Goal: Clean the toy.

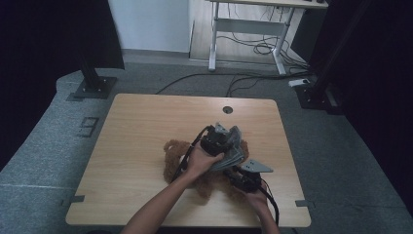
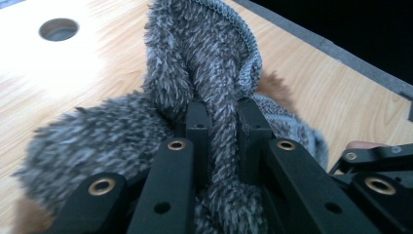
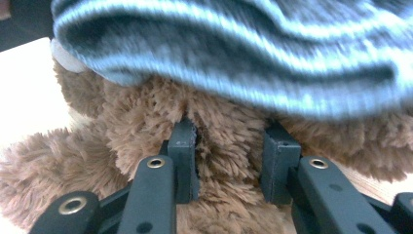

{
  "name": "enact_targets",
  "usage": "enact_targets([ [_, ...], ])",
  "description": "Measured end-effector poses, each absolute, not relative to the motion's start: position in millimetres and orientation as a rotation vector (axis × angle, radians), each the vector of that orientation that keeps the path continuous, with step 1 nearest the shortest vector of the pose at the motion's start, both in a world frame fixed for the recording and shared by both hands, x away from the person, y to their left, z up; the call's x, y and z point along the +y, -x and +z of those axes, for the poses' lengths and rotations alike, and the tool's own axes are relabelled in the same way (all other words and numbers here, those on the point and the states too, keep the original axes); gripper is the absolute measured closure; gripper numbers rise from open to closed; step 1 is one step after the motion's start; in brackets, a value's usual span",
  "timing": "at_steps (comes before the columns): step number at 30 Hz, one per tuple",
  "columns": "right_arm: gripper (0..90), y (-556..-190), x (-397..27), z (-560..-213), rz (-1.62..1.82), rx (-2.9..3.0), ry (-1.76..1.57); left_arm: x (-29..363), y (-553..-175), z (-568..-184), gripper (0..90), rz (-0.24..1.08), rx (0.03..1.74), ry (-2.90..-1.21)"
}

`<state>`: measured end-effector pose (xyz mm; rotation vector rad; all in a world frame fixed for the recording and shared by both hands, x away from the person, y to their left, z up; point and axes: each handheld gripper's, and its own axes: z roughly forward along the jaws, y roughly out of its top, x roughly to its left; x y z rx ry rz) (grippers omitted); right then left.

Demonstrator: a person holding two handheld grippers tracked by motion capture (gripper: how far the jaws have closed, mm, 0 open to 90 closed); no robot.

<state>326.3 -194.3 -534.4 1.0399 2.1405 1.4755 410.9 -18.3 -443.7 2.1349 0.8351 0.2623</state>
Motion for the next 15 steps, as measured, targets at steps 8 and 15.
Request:
enact_targets([
  [8,64.9,-326.1,-193.7,-535.1,1.473,2.138,-1.053,23.9,-412.5,-441.7,78.7,0.389,0.91,-2.155],
  [15,65.0,-325.8,-193.1,-535.5,1.467,2.133,-1.056,70.0,-416.4,-449.9,78.7,0.377,0.988,-2.127],
])
